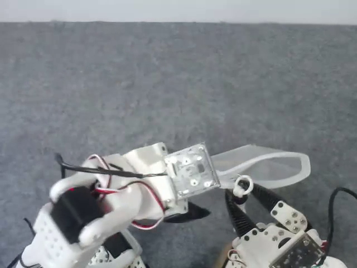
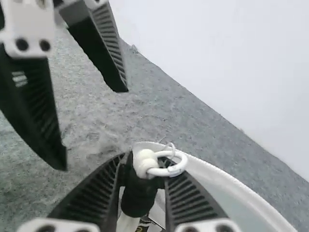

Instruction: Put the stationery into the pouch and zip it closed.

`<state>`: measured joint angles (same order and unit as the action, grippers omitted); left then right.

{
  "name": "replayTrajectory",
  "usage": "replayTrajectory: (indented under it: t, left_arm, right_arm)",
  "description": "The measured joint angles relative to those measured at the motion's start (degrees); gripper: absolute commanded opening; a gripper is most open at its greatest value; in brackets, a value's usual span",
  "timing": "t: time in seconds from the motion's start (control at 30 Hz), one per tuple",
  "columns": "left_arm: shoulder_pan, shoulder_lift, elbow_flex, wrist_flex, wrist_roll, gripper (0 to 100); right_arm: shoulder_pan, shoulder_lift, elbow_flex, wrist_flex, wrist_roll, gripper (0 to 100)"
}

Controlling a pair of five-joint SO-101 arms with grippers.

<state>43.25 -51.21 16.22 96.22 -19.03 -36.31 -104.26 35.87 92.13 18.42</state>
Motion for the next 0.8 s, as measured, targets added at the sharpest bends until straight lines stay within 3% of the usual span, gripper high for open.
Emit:
replayTrajectory:
  t: [0.27, 0.53, 0.8]
  left_arm:
    - [2.11, -1.85, 11.43, -12.40, 1.76, 33]
    - [5.80, -1.85, 18.64, -23.38, 1.76, 30]
    - [7.82, -1.85, 26.55, -34.37, 1.76, 17]
  right_arm:
    - [0.00, 0.00, 0.00, 0.00, 0.00, 0.6]
    - [0.00, 0.00, 0.00, 0.00, -4.84, 0.6]
    - [0.35, 0.00, 0.00, 0.79, -7.12, 0.6]
